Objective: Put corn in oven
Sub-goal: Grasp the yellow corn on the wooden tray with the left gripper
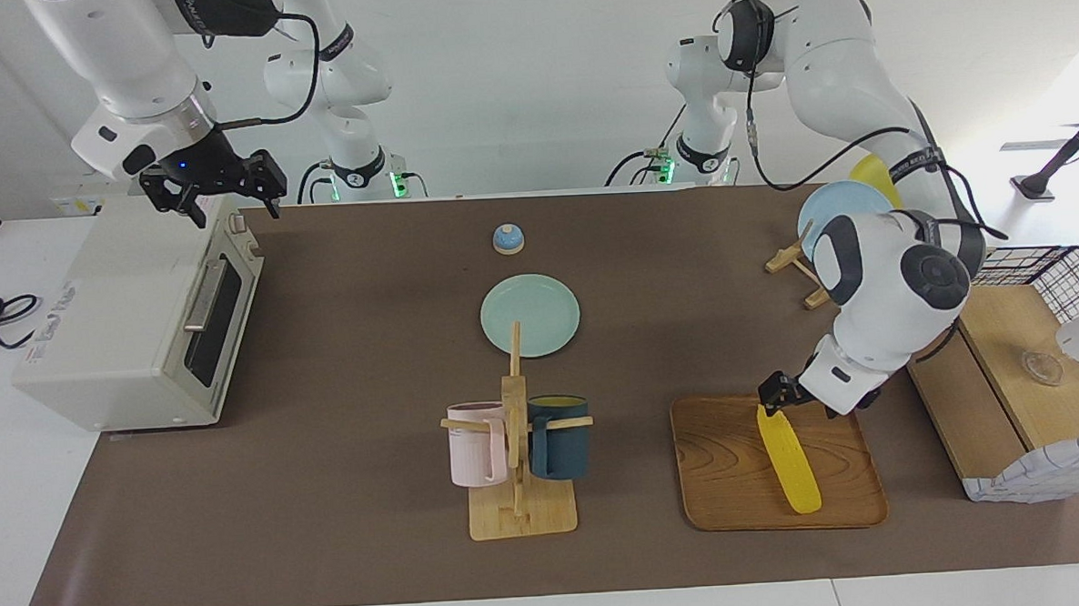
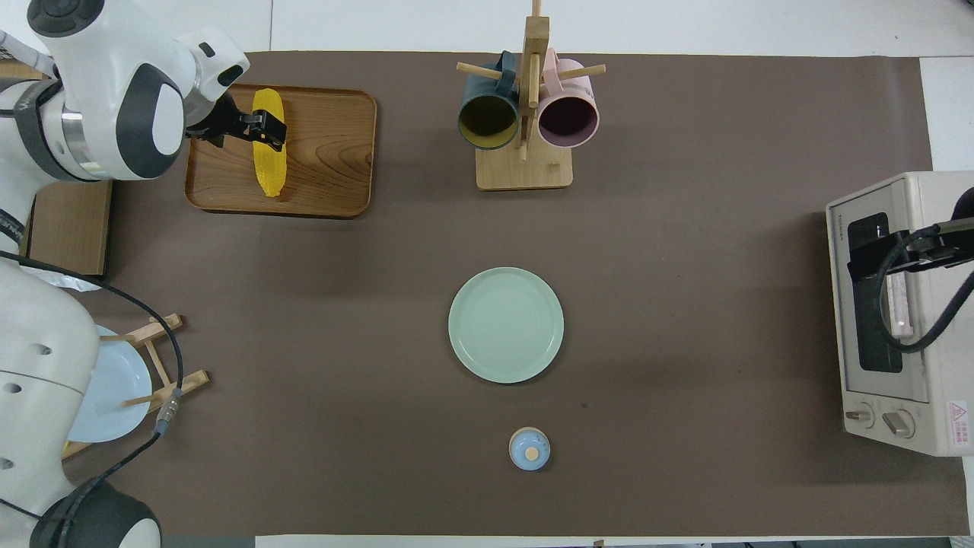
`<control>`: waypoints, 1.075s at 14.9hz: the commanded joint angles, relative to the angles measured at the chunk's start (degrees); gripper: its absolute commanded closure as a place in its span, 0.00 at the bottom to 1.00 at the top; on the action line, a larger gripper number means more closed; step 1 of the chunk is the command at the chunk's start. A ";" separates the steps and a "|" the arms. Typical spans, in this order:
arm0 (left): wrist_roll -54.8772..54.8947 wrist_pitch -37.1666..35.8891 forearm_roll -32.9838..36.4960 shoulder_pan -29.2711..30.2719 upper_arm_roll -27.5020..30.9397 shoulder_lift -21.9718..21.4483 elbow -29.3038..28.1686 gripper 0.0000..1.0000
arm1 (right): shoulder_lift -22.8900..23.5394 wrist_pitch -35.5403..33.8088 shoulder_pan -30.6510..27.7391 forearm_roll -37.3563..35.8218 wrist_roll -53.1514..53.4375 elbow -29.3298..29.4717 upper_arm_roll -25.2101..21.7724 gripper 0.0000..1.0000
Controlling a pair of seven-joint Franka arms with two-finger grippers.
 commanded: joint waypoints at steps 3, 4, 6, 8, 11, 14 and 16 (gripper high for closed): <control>1.35 5.39 -0.92 1.08 -0.07 4.76 3.85 0.00 | -0.76 -0.63 -2.09 1.66 0.66 -1.16 -0.17 0.00; 1.44 6.53 -0.92 1.00 0.02 5.73 3.85 0.00 | -1.11 -1.24 -2.09 1.57 -0.03 -1.69 -0.08 0.00; 1.61 7.51 -0.92 0.91 -0.07 6.79 3.76 0.00 | -2.08 1.72 -2.62 1.66 -1.87 -4.49 -0.08 0.37; 1.87 7.94 -1.09 0.82 -0.07 6.88 3.50 0.00 | -4.53 6.55 -2.80 1.57 -3.99 -10.01 -0.17 0.93; 1.96 10.14 -1.01 0.73 -0.07 6.79 1.57 0.01 | -7.96 16.22 -4.82 1.48 -4.70 -20.30 -0.26 1.00; 1.88 9.62 -1.09 0.82 -0.07 6.70 1.57 0.69 | -8.85 24.66 -4.91 -0.10 -4.96 -26.72 -0.35 1.00; 1.79 8.48 -2.66 0.73 -0.07 6.44 1.74 1.00 | -7.45 27.04 -6.30 -1.68 -5.48 -28.75 -0.35 1.00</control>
